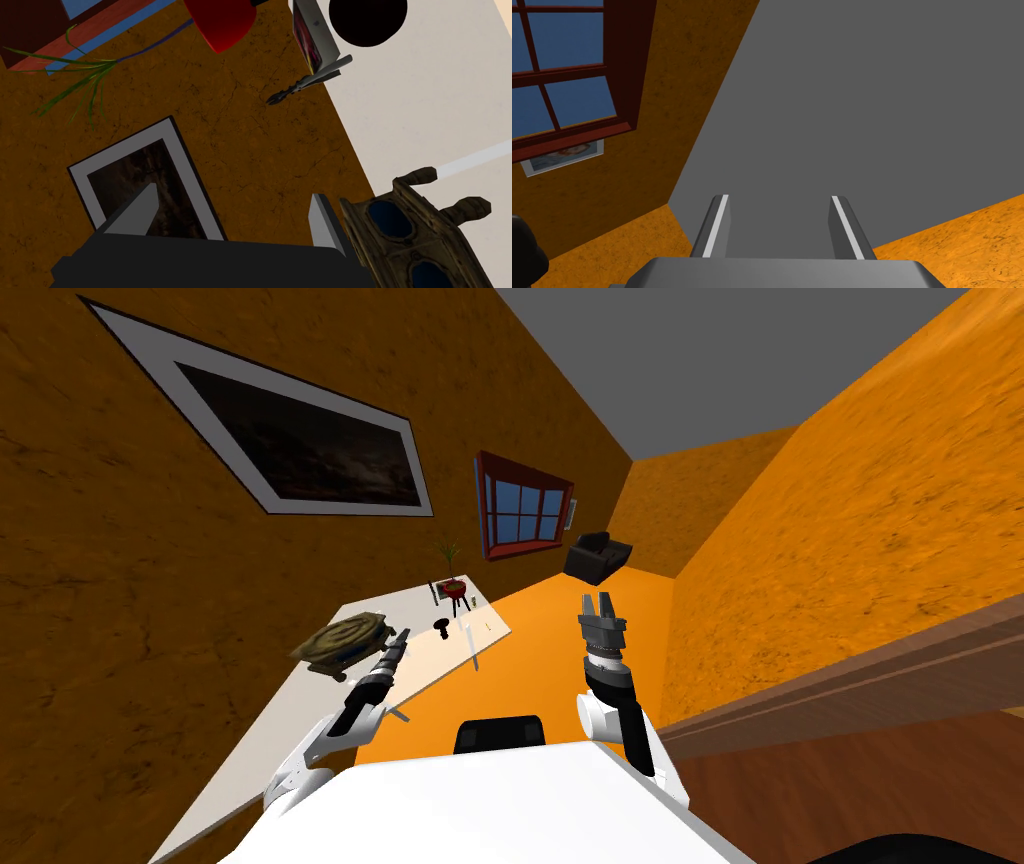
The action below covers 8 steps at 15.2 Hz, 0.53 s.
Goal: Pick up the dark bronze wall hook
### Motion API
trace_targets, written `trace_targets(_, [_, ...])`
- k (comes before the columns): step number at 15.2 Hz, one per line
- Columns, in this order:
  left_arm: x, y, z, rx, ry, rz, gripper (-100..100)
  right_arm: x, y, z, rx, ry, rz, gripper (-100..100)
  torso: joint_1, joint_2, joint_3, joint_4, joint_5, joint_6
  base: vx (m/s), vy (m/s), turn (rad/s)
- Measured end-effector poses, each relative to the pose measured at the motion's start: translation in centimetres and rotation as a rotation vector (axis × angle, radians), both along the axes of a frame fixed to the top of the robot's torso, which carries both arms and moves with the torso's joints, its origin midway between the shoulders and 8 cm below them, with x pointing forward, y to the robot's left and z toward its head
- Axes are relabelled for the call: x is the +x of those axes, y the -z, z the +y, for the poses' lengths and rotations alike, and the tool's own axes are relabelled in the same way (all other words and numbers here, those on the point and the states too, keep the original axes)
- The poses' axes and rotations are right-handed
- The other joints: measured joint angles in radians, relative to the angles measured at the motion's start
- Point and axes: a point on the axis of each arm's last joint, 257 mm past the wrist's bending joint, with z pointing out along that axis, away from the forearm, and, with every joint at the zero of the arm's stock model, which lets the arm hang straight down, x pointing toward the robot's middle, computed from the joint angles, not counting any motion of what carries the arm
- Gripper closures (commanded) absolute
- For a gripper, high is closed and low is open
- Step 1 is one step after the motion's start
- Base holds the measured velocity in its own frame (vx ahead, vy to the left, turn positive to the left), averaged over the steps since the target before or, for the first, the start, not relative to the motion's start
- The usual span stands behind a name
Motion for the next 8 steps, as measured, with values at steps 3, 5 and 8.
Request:
trace_targets(3, [-0.2, 1.9, 0.9, -0.008, -0.014, 0.043, -100, 0.0, 0.0, 0.0, 0.0, 0.0, 0.0, 0, 0.0, 0.0, 0.0, 0.0, 0.0, 0.0, -0.015, 0.043, -0.17])
trace_targets(5, [0.0, 3.2, 1.6, -0.013, -0.024, 0.076, -100, 0.0, 0.0, 0.0, 0.0, 0.0, 0.0, 0, 0.001, -0.001, 0.0, 0.0, 0.0, 0.0, -0.01, 0.07, -0.219])
trace_targets(8, [-0.2, 4.9, 2.4, -0.022, -0.04, 0.122, -100, 0.0, 0.0, 0.0, 0.0, 0.0, 0.0, 0, 0.0, -0.001, -0.001, 0.0, 0.0, 0.0, -0.004, 0.052, -0.165])
